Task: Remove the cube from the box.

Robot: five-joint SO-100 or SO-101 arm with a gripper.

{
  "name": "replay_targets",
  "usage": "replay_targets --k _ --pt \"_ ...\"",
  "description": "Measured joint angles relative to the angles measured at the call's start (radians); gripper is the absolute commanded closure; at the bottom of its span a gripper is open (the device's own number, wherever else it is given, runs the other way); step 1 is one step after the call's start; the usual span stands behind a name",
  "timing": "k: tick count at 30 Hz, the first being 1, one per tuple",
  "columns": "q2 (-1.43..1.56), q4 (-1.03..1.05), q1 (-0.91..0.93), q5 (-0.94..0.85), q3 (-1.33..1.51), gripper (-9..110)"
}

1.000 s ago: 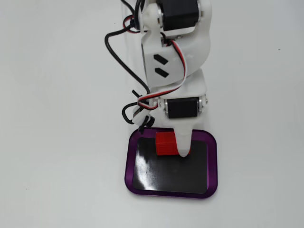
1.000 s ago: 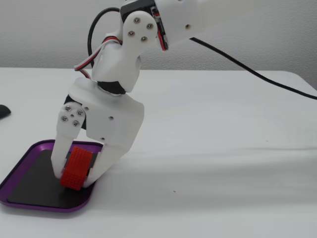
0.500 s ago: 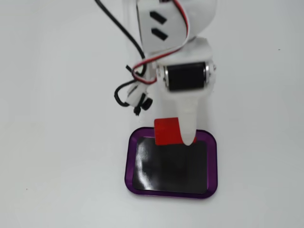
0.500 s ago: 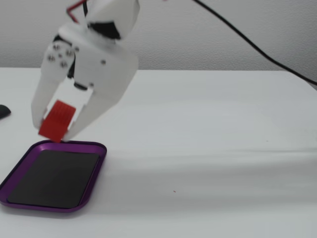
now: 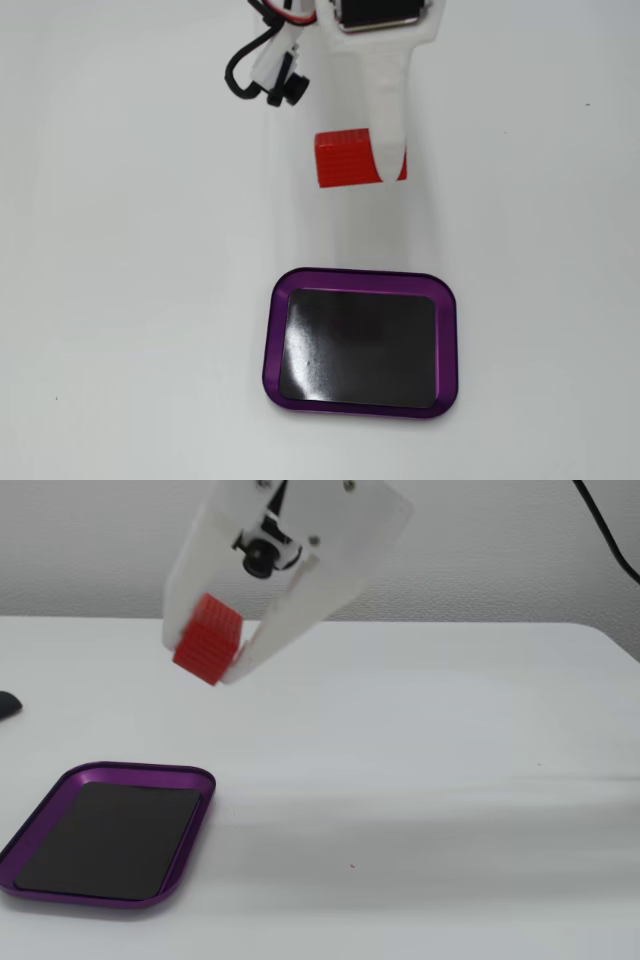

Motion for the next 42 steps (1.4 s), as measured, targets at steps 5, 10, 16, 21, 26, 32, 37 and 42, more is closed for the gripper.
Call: replay_targets --k 5,10,16,21,26,32,37,42 --pt "0.127 -0.173 0.000 0.000 0.327 102" --pt "0.183 -0.299 0.002 0.000 0.534 102" --pt "0.187 -0.437 0.002 0.000 0.695 102" --pt "0.187 -0.514 0.002 0.000 0.755 101" --pt "0.187 -0.537 0.002 0.000 0.773 101" --pt "0.187 -0.538 0.002 0.000 0.773 101" --pt "0.187 -0.538 0.002 0.000 0.773 101" --pt "0.187 -0.538 0.002 0.000 0.779 101"
